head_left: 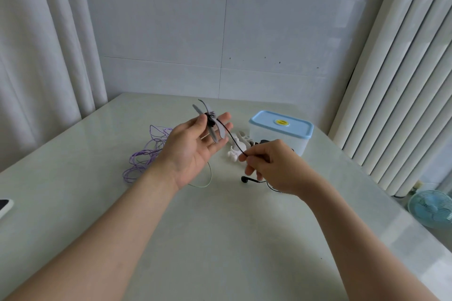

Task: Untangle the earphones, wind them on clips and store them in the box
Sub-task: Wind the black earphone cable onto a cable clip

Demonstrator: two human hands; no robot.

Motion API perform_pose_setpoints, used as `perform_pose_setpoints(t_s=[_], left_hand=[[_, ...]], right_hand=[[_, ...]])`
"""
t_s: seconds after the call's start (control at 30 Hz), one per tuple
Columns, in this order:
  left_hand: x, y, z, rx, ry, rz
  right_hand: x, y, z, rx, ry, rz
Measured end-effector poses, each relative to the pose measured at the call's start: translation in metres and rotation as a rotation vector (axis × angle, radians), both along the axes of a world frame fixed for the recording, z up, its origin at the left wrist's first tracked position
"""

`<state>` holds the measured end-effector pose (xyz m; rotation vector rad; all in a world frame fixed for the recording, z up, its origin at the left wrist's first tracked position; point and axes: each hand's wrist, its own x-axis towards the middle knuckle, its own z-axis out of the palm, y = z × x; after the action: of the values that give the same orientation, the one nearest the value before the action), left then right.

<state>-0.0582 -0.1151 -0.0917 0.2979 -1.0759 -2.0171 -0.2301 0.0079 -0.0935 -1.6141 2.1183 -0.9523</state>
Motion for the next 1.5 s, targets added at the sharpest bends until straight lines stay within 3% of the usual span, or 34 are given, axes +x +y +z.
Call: perform_pose_setpoints(t_s=[0.1,0.2,0.3,0.37,0.57,0.7,0.97,1.1,1.2,1.3,1.5], left_hand=[[-0.003,-0.002,0.001,0.119,0.109,0.087],[-0.004,-0.008,0.001,0.129,0.03,0.29],[-0.003,-0.017,-0.004,-0.094,-0.188,0.55],[-0.003,-0.02,-0.008,-0.257,-0.288,0.661],[-0.003,-0.02,-0.015,-0.496,-0.374,0.838],[-0.005,-0.015,-0.012,-0.441,-0.345,0.712],[-0.012,0.007,-0.003,-0.132,-0.173,0.32],[-0.009,0.012,0.003,-0.01,-0.071,0.156],[-0.008,0.016,0.007,-0.016,-0.019,0.052],[-0.006,0.021,0.009,-0.034,-0.014,0.0],[-0.007,0.021,0.007,-0.082,0.015,0.07]], right_hand=[[0.002,0.003,0.004,-0.004,-0.094,-0.002],[-0.004,0.002,0.002,-0.083,-0.012,-0.114],[-0.008,-0.003,-0.003,-0.146,0.184,-0.29],[-0.008,-0.004,-0.002,-0.19,0.192,-0.408],[-0.011,0.01,0.008,-0.156,0.343,-0.724],[-0.009,0.013,0.008,-0.155,0.415,-0.648],[0.015,0.014,0.008,0.173,0.263,0.09],[0.024,0.012,0.01,0.057,0.04,0.126],[0.031,0.006,0.008,-0.165,-0.172,0.139],[0.039,0.005,0.008,-0.217,-0.403,0.155],[0.047,0.004,0.008,-0.201,-0.458,0.154]])
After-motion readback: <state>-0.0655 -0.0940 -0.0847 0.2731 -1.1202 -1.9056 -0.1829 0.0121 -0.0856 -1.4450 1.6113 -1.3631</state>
